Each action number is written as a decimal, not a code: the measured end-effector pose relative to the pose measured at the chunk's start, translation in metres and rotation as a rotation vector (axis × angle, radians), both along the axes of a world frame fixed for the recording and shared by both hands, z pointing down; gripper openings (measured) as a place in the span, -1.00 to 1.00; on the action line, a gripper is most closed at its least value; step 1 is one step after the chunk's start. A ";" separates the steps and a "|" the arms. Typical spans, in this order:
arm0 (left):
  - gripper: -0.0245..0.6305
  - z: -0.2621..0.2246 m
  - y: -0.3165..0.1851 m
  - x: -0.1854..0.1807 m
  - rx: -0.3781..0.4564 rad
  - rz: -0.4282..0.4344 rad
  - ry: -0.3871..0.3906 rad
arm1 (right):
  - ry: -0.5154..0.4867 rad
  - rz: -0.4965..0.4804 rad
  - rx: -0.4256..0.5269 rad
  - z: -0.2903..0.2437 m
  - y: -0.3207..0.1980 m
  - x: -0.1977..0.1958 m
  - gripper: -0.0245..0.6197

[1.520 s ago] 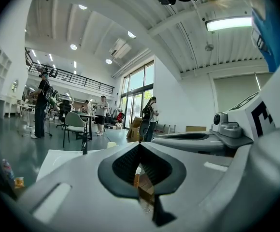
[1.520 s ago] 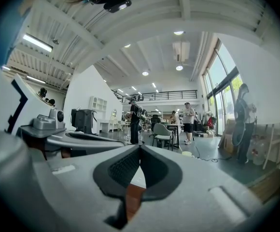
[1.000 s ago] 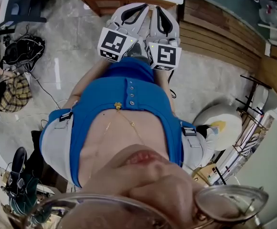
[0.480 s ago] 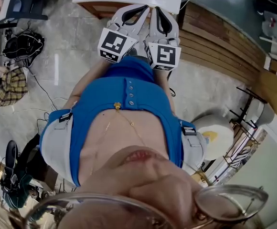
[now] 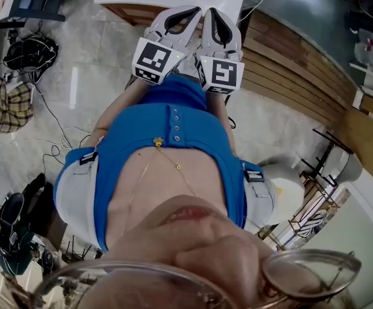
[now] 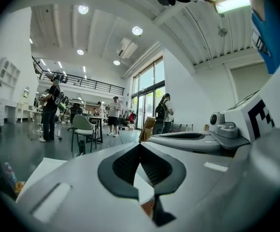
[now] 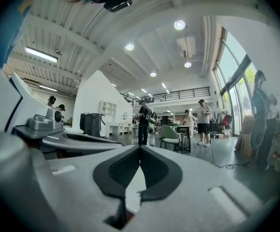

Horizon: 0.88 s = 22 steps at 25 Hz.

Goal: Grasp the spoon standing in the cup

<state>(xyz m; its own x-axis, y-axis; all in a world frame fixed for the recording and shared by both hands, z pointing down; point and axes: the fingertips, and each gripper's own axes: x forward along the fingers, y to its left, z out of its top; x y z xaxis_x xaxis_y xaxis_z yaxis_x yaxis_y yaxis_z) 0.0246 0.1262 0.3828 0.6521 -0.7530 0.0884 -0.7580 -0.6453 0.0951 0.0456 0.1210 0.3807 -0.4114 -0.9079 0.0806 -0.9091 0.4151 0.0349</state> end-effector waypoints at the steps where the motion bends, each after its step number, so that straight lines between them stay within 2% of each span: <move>1: -0.93 0.000 -0.002 0.001 -0.004 -0.002 0.001 | -0.002 -0.001 -0.002 0.000 -0.002 0.001 -0.92; 9: -0.93 0.002 -0.015 -0.001 -0.010 -0.014 -0.007 | -0.014 0.002 -0.016 0.004 -0.016 0.005 -0.92; 22: -0.93 0.002 -0.060 0.002 -0.015 0.103 0.013 | -0.002 0.120 -0.018 0.009 -0.056 0.011 -0.92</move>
